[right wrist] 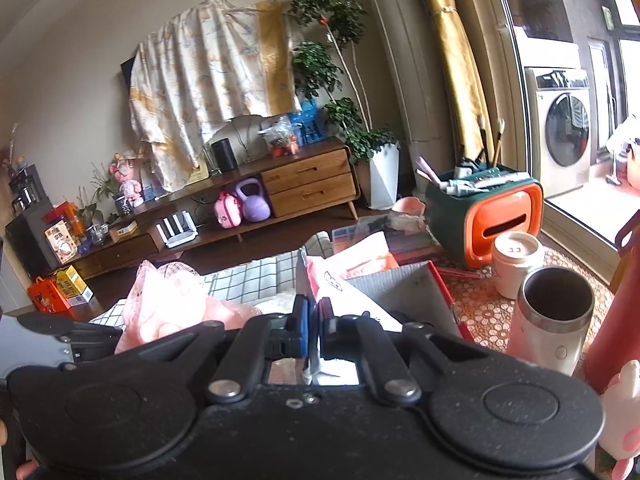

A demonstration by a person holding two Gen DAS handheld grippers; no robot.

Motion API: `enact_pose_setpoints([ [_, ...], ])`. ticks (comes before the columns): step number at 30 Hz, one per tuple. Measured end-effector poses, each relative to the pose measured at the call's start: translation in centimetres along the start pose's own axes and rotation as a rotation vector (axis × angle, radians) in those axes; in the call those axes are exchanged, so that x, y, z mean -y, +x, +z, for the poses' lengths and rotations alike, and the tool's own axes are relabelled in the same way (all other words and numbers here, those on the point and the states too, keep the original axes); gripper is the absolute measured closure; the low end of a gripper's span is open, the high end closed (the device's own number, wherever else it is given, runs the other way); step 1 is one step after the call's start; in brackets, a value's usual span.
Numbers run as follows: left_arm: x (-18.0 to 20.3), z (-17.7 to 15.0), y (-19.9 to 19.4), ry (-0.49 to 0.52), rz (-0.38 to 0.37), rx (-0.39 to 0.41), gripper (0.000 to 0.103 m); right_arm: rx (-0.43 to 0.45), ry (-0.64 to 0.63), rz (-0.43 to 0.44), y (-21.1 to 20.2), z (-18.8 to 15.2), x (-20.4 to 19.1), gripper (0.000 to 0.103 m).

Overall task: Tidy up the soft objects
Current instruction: 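Lift the pink puff and wipes pack and carry them over the red box, then lower the puff and wipes pack into the red box and open both grippers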

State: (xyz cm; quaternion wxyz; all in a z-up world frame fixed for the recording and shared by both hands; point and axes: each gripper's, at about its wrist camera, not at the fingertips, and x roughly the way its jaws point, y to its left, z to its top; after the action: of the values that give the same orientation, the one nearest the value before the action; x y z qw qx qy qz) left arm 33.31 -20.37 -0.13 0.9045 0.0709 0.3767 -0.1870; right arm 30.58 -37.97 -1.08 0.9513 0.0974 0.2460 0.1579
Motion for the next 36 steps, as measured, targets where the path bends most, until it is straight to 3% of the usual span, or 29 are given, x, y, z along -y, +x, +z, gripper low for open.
enact_pose_setpoints([
  [15,0.1,1.1,6.7,-0.042,-0.003,-0.047,0.069,-0.064,0.110,-0.025,5.9,-2.4,5.4,0.099],
  [36,-1.8,1.9,12.8,-0.087,0.034,-0.125,0.069,-0.124,0.129,-0.061,10.0,-3.8,6.0,0.096],
])
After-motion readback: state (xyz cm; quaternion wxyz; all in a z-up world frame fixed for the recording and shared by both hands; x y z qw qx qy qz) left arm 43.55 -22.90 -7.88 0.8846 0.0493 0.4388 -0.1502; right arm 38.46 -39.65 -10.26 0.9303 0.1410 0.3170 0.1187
